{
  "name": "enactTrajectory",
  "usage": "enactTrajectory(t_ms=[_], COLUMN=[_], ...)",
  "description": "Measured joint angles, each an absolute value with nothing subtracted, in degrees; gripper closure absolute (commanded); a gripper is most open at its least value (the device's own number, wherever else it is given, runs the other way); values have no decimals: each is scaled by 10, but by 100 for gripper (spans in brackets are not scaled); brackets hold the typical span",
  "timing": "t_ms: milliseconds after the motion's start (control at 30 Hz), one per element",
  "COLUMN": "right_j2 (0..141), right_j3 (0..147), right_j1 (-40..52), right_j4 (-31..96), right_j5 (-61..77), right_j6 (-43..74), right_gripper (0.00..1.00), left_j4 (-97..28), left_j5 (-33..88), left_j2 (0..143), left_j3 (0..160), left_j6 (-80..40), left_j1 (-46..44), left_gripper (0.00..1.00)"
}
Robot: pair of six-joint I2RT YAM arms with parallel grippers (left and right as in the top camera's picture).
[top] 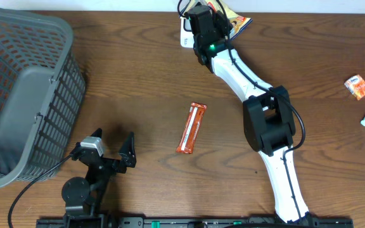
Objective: Scan the item barcode
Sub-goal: 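Raise the yellow bag up in front of the white scanner, then hold the yellow bag at the scanner face with the right gripper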
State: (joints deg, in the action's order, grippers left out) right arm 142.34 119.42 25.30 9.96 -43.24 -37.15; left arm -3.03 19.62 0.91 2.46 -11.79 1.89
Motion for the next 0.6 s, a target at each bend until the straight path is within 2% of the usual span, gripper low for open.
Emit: enactTrajectory(t_ms=[600], right_j2=[1471], right_j3=[1200], right_j1=[253], right_j4=[42], right_j5=[-457], right_j6=[-465], right_gripper=[99], left_j4=[-30], left_j5=[196], left_j2=[9], left_j3=[25], left_j6=[-118], left_j1=[19], left_gripper=[2])
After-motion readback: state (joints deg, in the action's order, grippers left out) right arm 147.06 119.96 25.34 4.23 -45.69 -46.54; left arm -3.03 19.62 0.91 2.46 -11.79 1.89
